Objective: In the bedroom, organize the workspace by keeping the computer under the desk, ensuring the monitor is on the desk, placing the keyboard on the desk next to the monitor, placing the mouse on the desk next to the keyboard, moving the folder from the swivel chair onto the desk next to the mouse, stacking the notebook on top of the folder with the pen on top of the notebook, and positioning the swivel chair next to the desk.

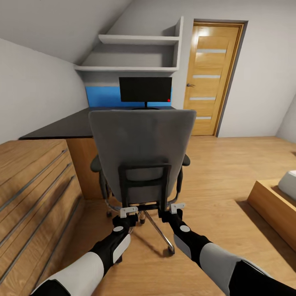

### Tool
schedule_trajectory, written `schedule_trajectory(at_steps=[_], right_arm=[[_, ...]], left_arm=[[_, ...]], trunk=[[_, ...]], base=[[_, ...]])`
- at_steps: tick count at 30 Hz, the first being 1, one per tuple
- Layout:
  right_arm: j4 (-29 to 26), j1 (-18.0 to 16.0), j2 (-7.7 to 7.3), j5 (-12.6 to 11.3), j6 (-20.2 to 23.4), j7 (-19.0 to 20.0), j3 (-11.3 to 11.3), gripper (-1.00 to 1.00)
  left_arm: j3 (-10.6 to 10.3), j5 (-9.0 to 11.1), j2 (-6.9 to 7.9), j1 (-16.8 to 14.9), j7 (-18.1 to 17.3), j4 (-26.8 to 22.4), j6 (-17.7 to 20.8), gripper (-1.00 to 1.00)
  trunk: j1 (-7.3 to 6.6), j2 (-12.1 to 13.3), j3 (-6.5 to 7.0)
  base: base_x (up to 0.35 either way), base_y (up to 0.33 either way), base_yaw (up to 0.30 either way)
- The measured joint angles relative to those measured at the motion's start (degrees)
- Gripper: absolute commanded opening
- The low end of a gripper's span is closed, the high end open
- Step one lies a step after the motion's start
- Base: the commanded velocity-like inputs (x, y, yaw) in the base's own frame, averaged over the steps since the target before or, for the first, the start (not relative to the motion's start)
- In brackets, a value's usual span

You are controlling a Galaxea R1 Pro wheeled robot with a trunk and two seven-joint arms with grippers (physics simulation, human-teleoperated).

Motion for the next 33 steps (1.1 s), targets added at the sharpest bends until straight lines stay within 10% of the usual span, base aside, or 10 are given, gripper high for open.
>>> schedule_trajectory(at_steps=[33], right_arm=[[0.05,-0.02,0.02,0.16,-0.02,0.07,0.11,1.00]], left_arm=[[0.14,0.01,0.00,0.02,-0.09,-0.03,0.00,1.00]], trunk=[[0.00,0.00,0.00]], base=[[0.307,-0.121,0.000]])
